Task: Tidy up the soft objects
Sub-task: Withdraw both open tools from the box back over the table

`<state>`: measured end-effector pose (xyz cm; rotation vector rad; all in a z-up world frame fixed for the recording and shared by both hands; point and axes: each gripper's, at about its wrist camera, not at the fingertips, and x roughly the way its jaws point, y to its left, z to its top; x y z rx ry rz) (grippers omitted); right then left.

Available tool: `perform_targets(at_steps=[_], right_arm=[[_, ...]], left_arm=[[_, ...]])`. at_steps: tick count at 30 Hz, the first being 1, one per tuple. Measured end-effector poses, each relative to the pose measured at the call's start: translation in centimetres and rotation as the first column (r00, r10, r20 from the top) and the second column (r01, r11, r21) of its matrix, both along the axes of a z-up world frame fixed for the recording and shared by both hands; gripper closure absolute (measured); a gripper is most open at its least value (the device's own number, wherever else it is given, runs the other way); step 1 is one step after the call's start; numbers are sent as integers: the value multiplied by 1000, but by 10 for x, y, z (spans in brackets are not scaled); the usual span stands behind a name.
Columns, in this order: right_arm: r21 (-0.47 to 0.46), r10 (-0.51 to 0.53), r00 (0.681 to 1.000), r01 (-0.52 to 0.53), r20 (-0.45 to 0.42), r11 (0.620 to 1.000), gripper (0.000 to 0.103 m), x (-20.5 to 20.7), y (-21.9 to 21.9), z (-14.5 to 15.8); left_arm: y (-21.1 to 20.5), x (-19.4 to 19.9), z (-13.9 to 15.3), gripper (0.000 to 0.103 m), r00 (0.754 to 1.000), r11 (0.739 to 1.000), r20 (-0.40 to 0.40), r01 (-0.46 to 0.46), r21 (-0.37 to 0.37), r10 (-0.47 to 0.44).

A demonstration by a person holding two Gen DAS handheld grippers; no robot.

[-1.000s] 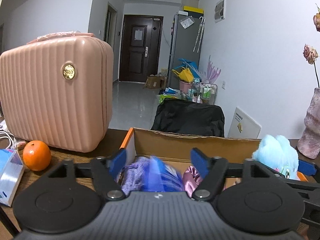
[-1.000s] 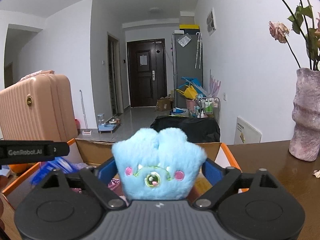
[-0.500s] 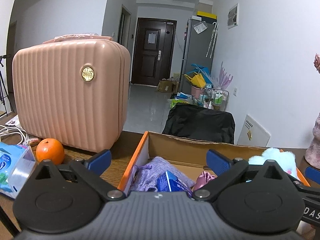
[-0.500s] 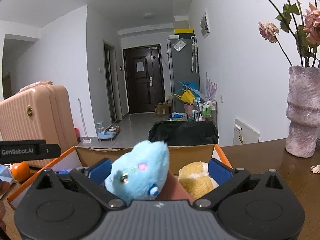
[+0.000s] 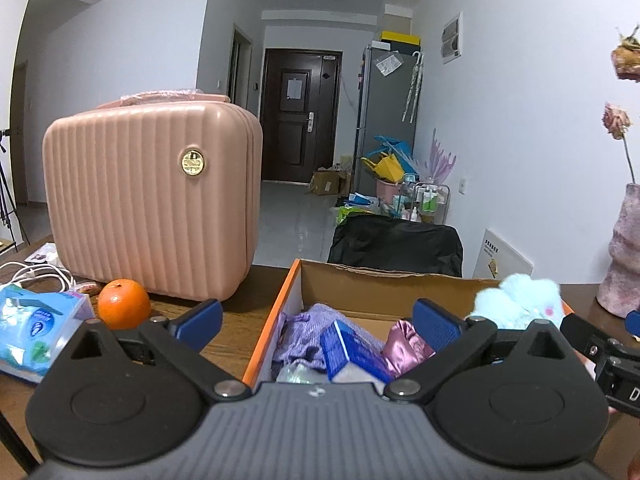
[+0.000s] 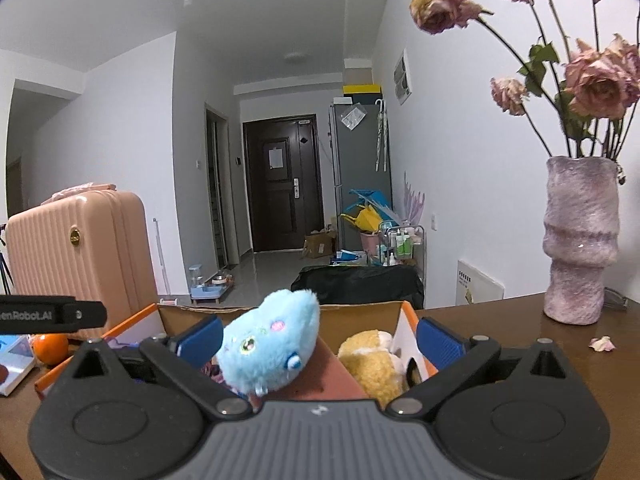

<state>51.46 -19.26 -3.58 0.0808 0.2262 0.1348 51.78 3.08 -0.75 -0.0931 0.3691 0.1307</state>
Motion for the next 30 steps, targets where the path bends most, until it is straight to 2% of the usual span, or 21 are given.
perform_targets(at_steps=[13,30], right_arm=[[-3,-6,1000,6,1,1000,0,-73,-12,0],[-10,18,1000,-18,-18,1000,0,-200,-25,5]], left_arm=[[-4,-77,6,0,999,999,32,16,28,-17],[-7,-204,4,0,996,996,51,74,45,-76]])
